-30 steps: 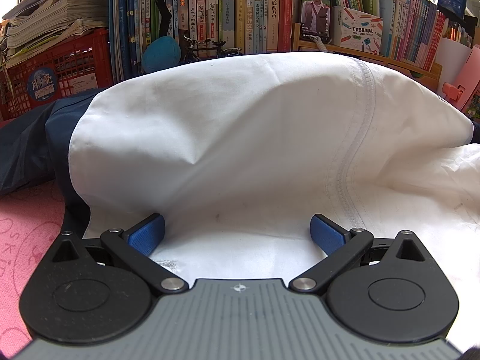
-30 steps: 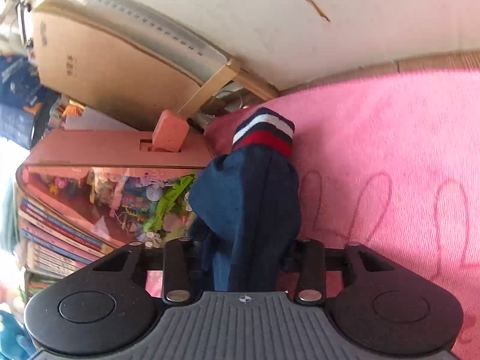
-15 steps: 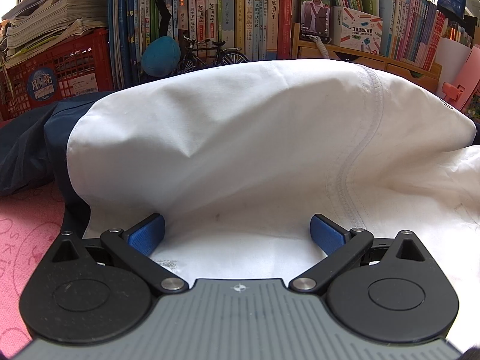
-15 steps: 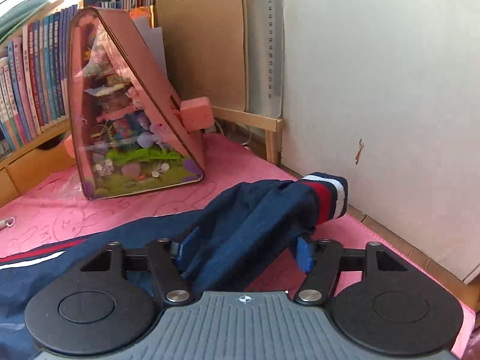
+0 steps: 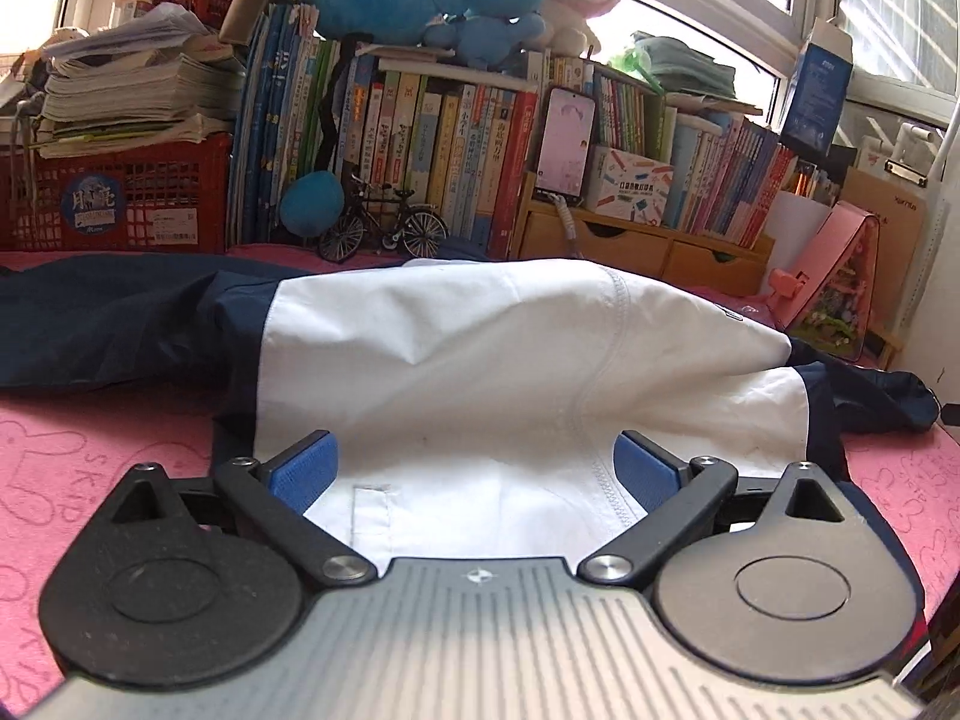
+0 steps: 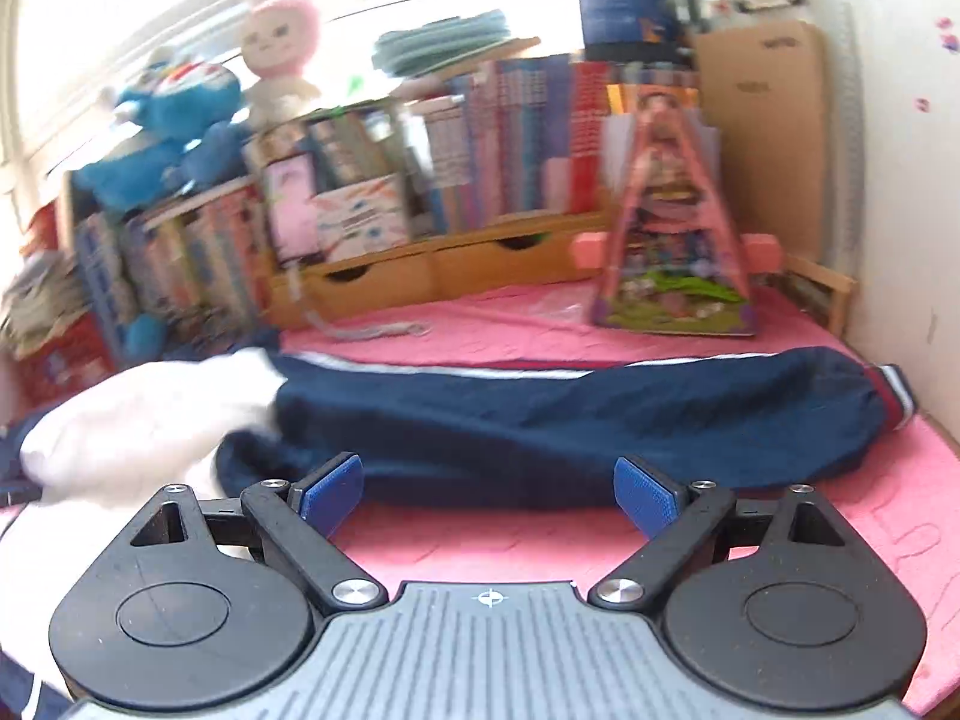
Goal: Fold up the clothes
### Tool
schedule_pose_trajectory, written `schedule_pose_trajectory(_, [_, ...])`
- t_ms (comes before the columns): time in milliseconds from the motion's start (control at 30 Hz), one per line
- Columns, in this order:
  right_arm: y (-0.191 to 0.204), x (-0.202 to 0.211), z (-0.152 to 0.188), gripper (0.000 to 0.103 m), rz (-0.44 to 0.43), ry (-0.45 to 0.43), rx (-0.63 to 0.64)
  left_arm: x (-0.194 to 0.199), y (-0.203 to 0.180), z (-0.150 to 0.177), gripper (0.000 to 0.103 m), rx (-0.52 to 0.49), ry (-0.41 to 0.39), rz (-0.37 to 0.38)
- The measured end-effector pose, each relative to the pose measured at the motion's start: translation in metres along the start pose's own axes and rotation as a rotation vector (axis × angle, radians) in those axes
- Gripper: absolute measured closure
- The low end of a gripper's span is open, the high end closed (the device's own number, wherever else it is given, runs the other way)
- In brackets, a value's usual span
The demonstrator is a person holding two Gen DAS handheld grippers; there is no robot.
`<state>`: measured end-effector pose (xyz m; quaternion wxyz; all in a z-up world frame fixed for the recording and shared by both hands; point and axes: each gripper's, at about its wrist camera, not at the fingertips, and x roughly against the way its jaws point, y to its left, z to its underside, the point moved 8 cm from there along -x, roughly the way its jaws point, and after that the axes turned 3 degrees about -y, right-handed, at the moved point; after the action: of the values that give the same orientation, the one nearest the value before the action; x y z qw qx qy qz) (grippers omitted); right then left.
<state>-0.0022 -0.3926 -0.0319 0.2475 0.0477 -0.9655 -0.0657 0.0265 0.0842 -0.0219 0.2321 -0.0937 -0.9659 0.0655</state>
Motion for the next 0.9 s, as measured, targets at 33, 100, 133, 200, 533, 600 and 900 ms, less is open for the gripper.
schedule_pose_trajectory(33, [0.018, 0.002, 0.011, 0.012, -0.029, 0.008, 0.027, 0.013, 0.005, 0.002, 0.003, -0.006, -0.011, -0.013])
schedule_pose_trajectory(100, [0.046, 0.003, 0.032, 0.012, -0.085, 0.033, 0.036, 0.029, 0.018, 0.014, 0.003, 0.007, 0.008, -0.038])
schedule_pose_trajectory(133, [0.058, 0.002, 0.041, 0.012, -0.112, 0.047, 0.027, 0.035, 0.024, 0.021, 0.003, 0.019, 0.019, -0.051])
schedule_pose_trajectory(200, [0.082, -0.001, 0.058, 0.012, -0.161, 0.072, 0.015, 0.044, 0.033, 0.036, 0.003, 0.044, 0.048, -0.071])
schedule_pose_trajectory(533, [0.115, -0.043, 0.076, 0.012, -0.173, 0.086, 0.014, 0.018, 0.061, 0.058, 0.017, 0.211, 0.082, -0.151])
schedule_pose_trajectory(600, [0.114, -0.050, 0.074, 0.016, -0.175, 0.078, -0.017, 0.012, 0.063, 0.056, 0.043, 0.232, 0.072, -0.156])
schedule_pose_trajectory(900, [0.112, -0.049, 0.064, 0.087, -0.301, 0.098, -0.143, 0.024, 0.057, 0.043, 0.098, 0.300, 0.019, -0.109])
